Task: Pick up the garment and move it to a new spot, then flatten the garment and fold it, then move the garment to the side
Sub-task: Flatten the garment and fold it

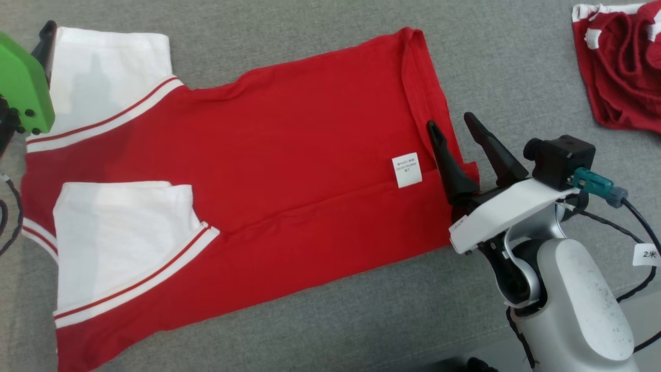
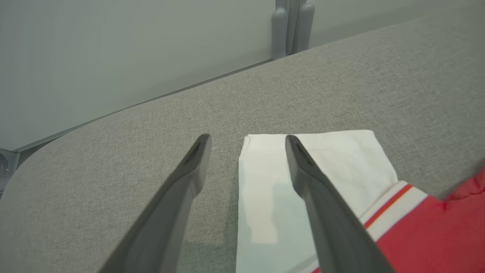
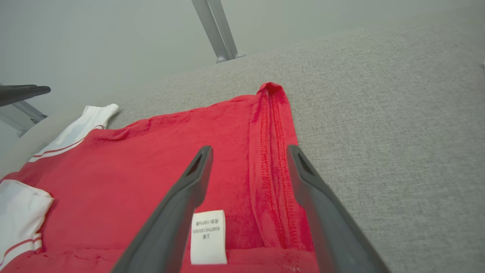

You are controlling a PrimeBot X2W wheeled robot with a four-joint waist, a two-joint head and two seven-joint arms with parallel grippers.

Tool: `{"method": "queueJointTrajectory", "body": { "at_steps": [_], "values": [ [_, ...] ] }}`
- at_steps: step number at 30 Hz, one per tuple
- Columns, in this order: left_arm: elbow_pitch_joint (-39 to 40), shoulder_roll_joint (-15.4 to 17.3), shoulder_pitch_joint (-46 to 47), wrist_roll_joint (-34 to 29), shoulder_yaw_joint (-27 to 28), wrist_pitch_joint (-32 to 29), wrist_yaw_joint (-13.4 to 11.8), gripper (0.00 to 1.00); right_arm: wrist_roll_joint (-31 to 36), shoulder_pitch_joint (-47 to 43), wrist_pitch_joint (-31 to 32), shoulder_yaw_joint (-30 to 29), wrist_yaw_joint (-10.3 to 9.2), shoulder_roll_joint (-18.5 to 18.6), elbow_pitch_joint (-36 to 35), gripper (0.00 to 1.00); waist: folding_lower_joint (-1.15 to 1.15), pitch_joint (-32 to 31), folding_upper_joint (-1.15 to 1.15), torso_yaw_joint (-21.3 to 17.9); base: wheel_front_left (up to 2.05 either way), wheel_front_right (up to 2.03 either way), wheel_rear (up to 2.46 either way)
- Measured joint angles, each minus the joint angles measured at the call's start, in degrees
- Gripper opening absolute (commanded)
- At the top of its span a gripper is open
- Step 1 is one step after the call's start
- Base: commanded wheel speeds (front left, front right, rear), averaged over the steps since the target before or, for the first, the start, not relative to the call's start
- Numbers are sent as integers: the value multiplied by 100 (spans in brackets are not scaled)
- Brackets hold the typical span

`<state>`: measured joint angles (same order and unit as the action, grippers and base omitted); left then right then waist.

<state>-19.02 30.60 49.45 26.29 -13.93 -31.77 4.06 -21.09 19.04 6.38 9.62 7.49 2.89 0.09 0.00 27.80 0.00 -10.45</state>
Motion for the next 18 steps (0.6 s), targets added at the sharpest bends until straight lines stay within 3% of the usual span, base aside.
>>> {"method": "queueJointTrajectory", "body": {
  "at_steps": [11,13,15,18],
  "values": [
    [-625,172,174,48,31,-303,-113,100,-16,154,-280,153,0,-1,178,100,0,425,0,-555,0,0,0],
    [-703,214,171,40,26,-303,-164,74,-26,163,-294,162,0,-1,178,100,0,443,0,-597,0,0,0],
    [-742,245,171,40,40,-292,-190,62,-22,203,-294,162,0,-1,177,100,0,442,0,-601,0,0,0],
    [-813,278,171,30,23,-287,-209,32,14,276,-266,164,0,0,155,100,0,435,0,-582,0,0,0]
  ]
}}
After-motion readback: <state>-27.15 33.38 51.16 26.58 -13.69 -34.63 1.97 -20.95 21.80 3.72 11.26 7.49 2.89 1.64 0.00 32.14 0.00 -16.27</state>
